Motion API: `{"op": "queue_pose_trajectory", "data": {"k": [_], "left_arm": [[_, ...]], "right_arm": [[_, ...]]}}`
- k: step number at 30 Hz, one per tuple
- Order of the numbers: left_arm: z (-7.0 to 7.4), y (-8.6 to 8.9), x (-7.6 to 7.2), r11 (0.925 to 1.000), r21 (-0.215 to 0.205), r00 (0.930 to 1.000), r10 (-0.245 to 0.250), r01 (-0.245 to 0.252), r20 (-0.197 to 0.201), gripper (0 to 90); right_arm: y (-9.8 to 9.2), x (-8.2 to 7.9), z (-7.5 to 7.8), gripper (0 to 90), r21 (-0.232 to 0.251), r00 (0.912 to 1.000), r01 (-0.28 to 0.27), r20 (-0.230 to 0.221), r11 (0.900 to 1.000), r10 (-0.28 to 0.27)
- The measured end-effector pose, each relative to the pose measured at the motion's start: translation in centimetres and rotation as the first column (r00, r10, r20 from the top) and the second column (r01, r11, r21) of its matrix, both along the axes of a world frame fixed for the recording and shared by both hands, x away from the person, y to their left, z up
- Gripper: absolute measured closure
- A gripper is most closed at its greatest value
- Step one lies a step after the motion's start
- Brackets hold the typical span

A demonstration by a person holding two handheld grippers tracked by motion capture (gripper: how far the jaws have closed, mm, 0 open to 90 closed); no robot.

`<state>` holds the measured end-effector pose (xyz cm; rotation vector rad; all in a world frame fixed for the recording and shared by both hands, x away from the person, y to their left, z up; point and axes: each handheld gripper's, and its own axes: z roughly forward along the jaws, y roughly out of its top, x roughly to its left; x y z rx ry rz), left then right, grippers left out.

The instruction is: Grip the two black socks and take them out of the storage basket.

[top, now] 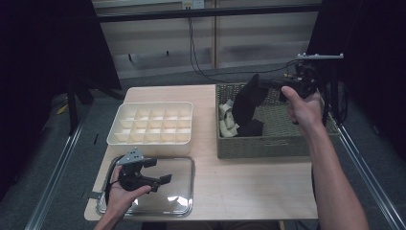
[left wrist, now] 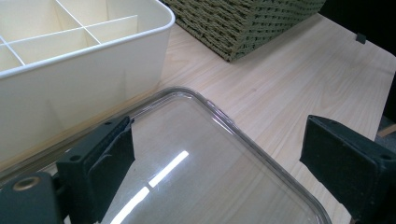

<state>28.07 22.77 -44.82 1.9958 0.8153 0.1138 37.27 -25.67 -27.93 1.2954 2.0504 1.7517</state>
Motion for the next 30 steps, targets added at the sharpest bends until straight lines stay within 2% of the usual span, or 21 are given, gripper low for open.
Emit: {"op": "queue_pose_trajectory", "data": {"k": [4,8,14,16,17,26,30], "left_arm": [[-0.1,-0.1,-0.1,1.0,0.007,1.0,-0.001,0.001,-0.005,9.3],[-0.1,-0.2,-0.1,0.9999,0.014,1.0,-0.004,0.004,-0.004,9.2],[-0.1,-0.4,0.0,1.0,0.006,1.0,0.0,0.0,-0.003,9.5],[0.0,-0.6,0.2,0.9999,-0.01,1.0,0.0,0.0,-0.004,9.6],[0.0,-0.7,0.2,1.0,-0.002,1.0,0.001,-0.001,-0.005,9.6],[0.1,-1.2,0.3,1.0,-0.005,1.0,-0.003,0.003,-0.002,9.8],[0.4,-1.4,0.2,0.9999,-0.017,1.0,-0.003,0.003,0.003,10.0]], "right_arm": [[0.1,-0.5,0.8,83.5,0.013,0.9999,-0.004,0.016,1.0,0.003],[0.5,-1.2,1.7,83.5,-0.002,0.9993,-0.011,0.036,1.0,0.011],[1.2,-2.1,3.0,83.6,-0.019,0.998,-0.024,0.059,1.0,0.025],[1.5,-2.3,3.5,83.5,-0.03,0.9975,-0.029,0.063,0.999,0.031],[1.7,-2.4,3.8,83.5,-0.028,0.9973,-0.03,0.066,0.999,0.032],[3.6,-4.3,5.6,83.5,-0.051,0.9898,-0.093,0.103,0.994,0.098],[4.6,-5.5,6.2,83.5,-0.04,0.9843,-0.127,0.118,0.991,0.131]]}}
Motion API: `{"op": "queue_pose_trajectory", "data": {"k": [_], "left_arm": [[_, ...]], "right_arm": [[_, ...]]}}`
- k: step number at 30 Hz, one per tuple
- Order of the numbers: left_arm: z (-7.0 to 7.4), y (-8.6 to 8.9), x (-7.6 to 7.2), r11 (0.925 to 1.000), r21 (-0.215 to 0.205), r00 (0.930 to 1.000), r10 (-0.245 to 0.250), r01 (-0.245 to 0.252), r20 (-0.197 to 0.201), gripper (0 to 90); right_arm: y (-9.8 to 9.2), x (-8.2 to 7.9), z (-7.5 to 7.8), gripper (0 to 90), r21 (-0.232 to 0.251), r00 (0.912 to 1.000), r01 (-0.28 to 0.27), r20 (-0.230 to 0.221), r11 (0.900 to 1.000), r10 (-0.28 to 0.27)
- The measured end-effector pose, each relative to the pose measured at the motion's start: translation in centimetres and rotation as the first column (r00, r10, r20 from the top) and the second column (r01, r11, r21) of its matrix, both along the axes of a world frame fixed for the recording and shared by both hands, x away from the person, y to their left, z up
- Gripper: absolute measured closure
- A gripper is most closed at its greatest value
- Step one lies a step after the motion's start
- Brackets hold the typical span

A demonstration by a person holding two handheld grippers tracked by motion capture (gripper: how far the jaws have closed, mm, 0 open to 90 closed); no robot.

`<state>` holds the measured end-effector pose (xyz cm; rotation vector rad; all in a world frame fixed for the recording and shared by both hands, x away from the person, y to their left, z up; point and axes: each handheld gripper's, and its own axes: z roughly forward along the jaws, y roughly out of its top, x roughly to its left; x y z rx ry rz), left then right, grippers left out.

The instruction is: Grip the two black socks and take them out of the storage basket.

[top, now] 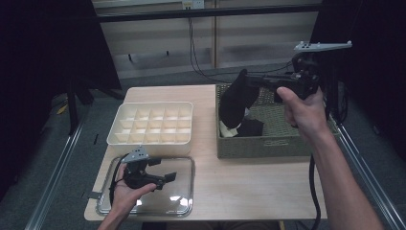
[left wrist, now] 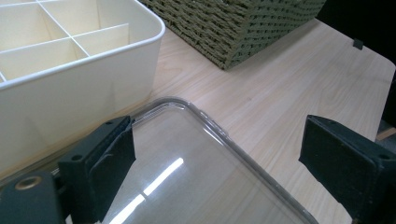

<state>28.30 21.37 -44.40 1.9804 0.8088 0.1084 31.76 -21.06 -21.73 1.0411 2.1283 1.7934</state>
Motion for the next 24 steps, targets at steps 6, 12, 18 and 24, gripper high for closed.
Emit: {"op": "queue_pose_trajectory", "data": {"k": [6,12,18,24], "left_arm": [[0.4,-0.8,-0.1,0.9998,-0.014,0.9999,-0.014,0.014,0.004,10.6],[0.9,-2.4,0.0,0.9987,-0.018,0.9987,-0.048,0.048,0.019,12.3],[1.3,-4.0,0.2,0.9965,-0.025,0.9966,-0.078,0.079,0.027,13.0],[1.1,-4.4,0.2,0.9961,-0.021,0.9961,-0.085,0.086,0.023,13.1]], "right_arm": [[1.8,-1.7,-0.1,83.5,-0.01,0.9986,-0.051,0.014,0.999,0.051],[3.2,-2.6,-1.9,83.5,-0.012,0.9957,-0.093,-0.011,0.996,0.093],[4.0,-2.7,-4.2,83.5,-0.015,0.9927,-0.112,-0.048,0.994,0.111],[4.4,-2.9,-6.4,83.6,0.009,0.9884,-0.128,-0.081,0.992,0.128]]}}
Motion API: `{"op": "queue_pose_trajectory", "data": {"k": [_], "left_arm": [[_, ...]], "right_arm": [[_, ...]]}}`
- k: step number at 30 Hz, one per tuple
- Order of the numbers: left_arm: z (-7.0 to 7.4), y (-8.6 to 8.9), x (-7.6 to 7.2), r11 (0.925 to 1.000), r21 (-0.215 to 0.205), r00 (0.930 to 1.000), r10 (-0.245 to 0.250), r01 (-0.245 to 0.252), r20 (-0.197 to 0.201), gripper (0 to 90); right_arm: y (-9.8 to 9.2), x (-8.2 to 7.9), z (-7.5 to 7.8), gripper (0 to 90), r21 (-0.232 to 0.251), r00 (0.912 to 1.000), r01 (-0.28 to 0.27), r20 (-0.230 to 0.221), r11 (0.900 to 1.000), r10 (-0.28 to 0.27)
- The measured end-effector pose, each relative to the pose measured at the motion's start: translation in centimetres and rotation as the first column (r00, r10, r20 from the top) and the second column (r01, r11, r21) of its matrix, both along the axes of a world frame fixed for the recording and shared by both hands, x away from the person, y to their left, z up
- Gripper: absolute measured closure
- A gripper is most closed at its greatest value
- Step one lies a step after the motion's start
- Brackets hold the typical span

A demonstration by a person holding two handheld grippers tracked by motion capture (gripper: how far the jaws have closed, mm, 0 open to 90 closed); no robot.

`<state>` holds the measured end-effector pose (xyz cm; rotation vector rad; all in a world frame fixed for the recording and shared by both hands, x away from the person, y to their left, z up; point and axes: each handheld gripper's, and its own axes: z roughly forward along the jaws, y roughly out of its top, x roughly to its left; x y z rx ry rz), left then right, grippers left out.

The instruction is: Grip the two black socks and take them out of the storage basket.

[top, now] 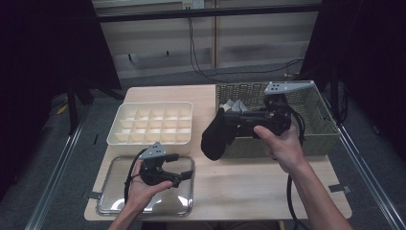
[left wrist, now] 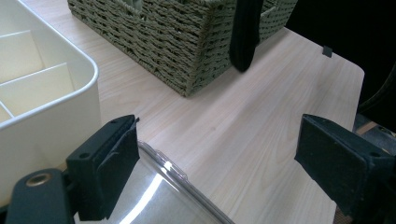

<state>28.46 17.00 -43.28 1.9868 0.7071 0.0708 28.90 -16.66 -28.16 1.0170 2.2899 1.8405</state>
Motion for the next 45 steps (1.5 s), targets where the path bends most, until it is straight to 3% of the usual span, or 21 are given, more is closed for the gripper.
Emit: {"op": "queue_pose_trajectory", "data": {"k": [6,14,19,22,28,35,37,39,43,45], "left_arm": [[-0.2,0.4,0.1,1.0,0.007,1.0,0.002,-0.002,-0.002,15.5],[-0.5,0.1,0.2,0.9995,0.03,1.0,-0.006,0.007,-0.008,23.5],[-1.0,-0.8,0.3,0.9991,0.03,0.9994,-0.029,0.03,-0.019,30.6],[-1.4,-1.7,0.8,0.9985,0.013,0.9976,-0.052,0.052,-0.045,32.7],[-2.3,-3.7,1.6,0.9963,0.051,0.997,-0.067,0.069,-0.039,39.9],[-4.0,-6.1,1.6,0.9847,0.079,0.9851,-0.148,0.155,-0.087,50.8],[-4.2,-6.6,1.2,0.9848,0.08,0.9851,-0.147,0.154,-0.09,54.1],[-4.1,-6.9,0.8,0.9805,0.075,0.9802,-0.175,0.182,-0.094,57.9],[-4.1,-7.3,0.1,0.9748,0.076,0.9755,-0.204,0.21,-0.083,66.2],[-3.9,-7.6,-0.4,0.9691,0.065,0.9692,-0.232,0.238,-0.082,68.0]], "right_arm": [[0.6,-0.4,-2.2,83.6,0.017,0.9996,-0.015,-0.026,1.0,0.015],[0.8,-0.5,-7.3,83.7,0.009,0.9929,-0.022,-0.117,1.0,0.023],[0.0,-0.8,-9.6,83.7,0.015,0.9881,-0.01,-0.154,1.0,0.012],[-0.5,-1.0,-10.4,83.7,0.007,0.9852,-0.004,-0.171,1.0,0.005],[-1.6,-1.5,-12.0,83.7,-0.004,0.98,0.011,-0.198,1.0,-0.012],[-3.0,-2.0,-14.2,83.7,-0.012,0.9708,0.035,-0.237,0.999,-0.037],[-3.4,-2.1,-15.0,83.6,-0.021,0.9685,0.042,-0.245,0.999,-0.046],[-3.9,-2.1,-15.8,83.6,-0.031,0.962,0.054,-0.266,0.998,-0.06],[-4.9,-2.3,-17.3,83.4,-0.081,0.9535,0.071,-0.287,0.994,-0.092],[-5.2,-2.5,-17.9,83.3,-0.108,0.9487,0.071,-0.3,0.992,-0.101]]}}
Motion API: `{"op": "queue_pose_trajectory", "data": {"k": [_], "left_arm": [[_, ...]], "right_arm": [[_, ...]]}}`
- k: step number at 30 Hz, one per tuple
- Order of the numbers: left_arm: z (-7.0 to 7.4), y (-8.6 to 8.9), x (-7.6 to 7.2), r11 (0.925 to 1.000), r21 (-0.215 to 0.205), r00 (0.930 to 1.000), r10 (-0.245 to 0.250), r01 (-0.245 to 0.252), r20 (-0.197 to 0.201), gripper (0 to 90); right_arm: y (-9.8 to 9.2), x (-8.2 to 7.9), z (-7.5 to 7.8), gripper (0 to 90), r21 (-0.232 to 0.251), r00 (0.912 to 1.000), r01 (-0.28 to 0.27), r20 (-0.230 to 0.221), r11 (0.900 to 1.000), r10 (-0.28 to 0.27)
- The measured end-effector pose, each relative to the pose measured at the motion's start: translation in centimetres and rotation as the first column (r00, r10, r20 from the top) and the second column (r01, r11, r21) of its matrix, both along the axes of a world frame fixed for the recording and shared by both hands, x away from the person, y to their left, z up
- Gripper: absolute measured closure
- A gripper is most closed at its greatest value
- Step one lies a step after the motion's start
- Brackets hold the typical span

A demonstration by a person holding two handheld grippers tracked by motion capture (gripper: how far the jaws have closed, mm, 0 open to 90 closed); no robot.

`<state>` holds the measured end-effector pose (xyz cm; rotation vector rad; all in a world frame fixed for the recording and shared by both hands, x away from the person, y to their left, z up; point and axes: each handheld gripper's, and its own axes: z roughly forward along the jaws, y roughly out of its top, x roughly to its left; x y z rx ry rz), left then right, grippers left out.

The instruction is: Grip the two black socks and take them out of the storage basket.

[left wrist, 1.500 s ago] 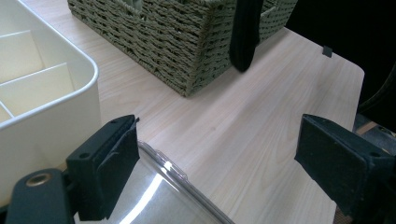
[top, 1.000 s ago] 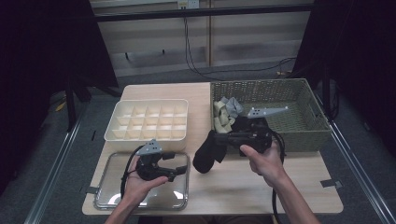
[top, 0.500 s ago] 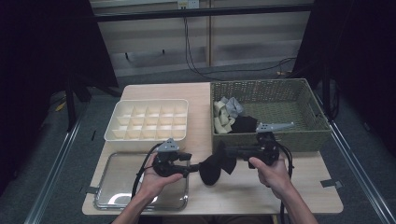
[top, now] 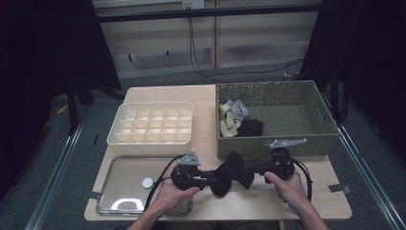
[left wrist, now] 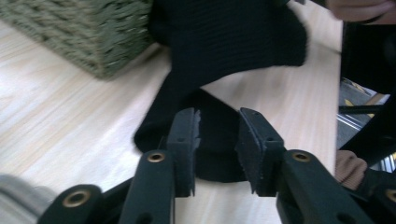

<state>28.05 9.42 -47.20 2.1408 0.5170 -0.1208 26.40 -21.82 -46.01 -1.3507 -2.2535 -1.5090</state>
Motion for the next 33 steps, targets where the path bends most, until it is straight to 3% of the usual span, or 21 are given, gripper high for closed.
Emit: {"op": "queue_pose_trajectory", "data": {"k": [5,11,14,16,20,23,27,28,31,33], "left_arm": [[-0.6,-1.3,-0.8,0.9979,0.031,0.9984,-0.057,0.057,-0.007,66.2],[-1.9,-1.9,-0.5,0.9949,0.071,0.9974,-0.07,0.071,-0.015,62.4],[-2.4,-1.9,-0.6,0.9936,0.087,0.9973,-0.071,0.072,-0.018,62.0],[-2.6,-2.0,-0.7,0.9937,0.082,0.997,-0.075,0.077,-0.021,61.5],[-2.4,-2.1,-0.9,0.9928,0.081,0.9961,-0.087,0.088,-0.015,59.9],[-2.4,-2.3,-1.1,0.9918,0.084,0.9954,-0.095,0.096,-0.013,59.9],[-2.3,-2.1,-0.9,0.9927,0.082,0.9961,-0.087,0.088,-0.014,59.8],[-2.0,-1.8,-0.8,0.9933,0.086,0.997,-0.077,0.076,0.003,59.9],[-0.8,-0.3,0.5,0.9995,0.018,0.9996,-0.028,0.028,-0.003,63.5],[-0.7,0.4,1.3,0.9996,0.027,1.0,-0.001,0.001,-0.007,64.2]], "right_arm": [[-0.6,-0.5,-1.6,82.6,-0.061,0.9992,0.011,-0.038,0.998,-0.014],[-1.0,-1.3,-2.6,79.4,-0.115,0.9975,0.021,-0.065,0.993,-0.028],[-1.2,-1.5,-2.7,71.8,-0.147,0.9968,0.043,-0.061,0.988,-0.052],[-1.3,-1.7,-2.4,66.2,-0.142,0.9965,0.064,-0.044,0.988,-0.071],[-1.5,-2.2,-1.7,67.4,-0.126,0.9971,0.075,-0.002,0.989,-0.076],[-0.8,-2.3,-1.7,70.4,-0.124,0.9987,0.051,-0.004,0.991,-0.052],[0.7,-1.9,-2.5,68.7,-0.163,0.9994,0.016,-0.029,0.987,-0.021],[1.1,-1.8,-2.6,67.4,-0.175,0.9994,0.009,-0.03,0.985,-0.015],[1.5,-1.8,-2.9,67.2,-0.195,0.9988,-0.004,-0.048,0.981,-0.005],[1.5,-2.0,-3.0,67.2,-0.195,0.9987,-0.005,-0.051,0.981,-0.005]]}}
